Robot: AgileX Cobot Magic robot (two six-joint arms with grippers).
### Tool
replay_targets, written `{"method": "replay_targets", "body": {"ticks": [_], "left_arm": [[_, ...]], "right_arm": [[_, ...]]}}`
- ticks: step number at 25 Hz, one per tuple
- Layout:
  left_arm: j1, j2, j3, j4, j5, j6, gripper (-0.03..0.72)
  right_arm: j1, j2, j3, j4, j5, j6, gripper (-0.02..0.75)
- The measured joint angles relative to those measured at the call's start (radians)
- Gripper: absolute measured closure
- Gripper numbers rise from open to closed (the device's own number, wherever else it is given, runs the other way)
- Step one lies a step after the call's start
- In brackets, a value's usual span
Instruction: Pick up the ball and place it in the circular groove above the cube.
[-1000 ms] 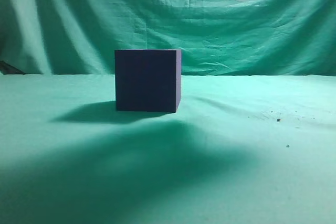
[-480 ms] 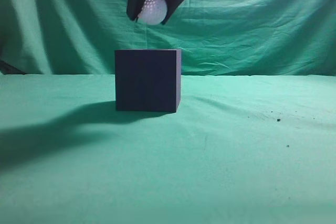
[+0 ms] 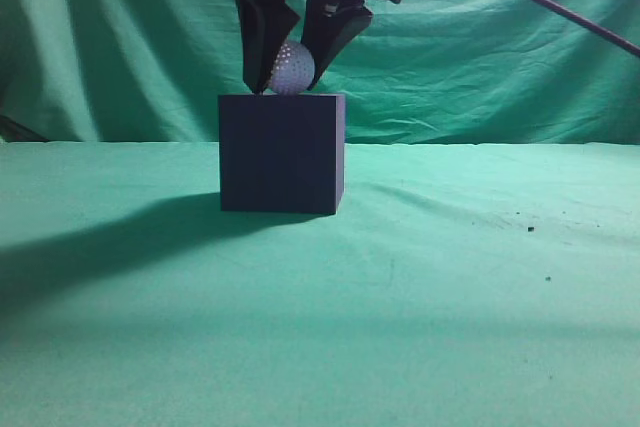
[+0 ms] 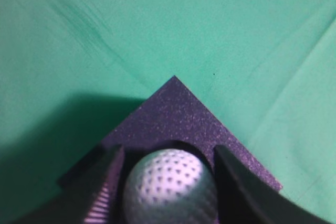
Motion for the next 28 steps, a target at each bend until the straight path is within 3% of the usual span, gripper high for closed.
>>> {"method": "replay_targets", "body": {"ticks": [1,7,12,15,18,20,22,28], "left_arm": [[0.000,0.000,0.000,0.000,0.000,0.000,0.688],[0.000,0.000,0.000,0.000,0.000,0.000,0.688],[0.000,0.000,0.000,0.000,0.000,0.000,0.688],[0.000,0.000,0.000,0.000,0.000,0.000,0.688],[0.000,0.000,0.000,0.000,0.000,0.000,0.688],[0.000,0.000,0.000,0.000,0.000,0.000,0.688],[0.000,0.000,0.000,0.000,0.000,0.000,0.688],[0.000,0.000,0.000,0.000,0.000,0.000,0.688]], "right_arm": [[0.000,0.001,0.000,-0.004,-0.006,0.000,0.424],[0.000,0.002,0.000,-0.004,-0.028,0.000,0.126],[0.000,-0.038,-0.019,-0.004,0.033,0.017,0.117],[0.000,-0.109,-0.064,-0.012,0.174,0.063,0.302],[0.000,-0.190,-0.080,-0.033,0.323,0.078,0.580],[0.000,-0.246,-0.080,-0.035,0.414,0.089,0.678],[0.000,-0.301,-0.080,-0.034,0.479,0.102,0.738],[0.000,-0.522,0.009,-0.030,0.548,0.123,0.738]]}}
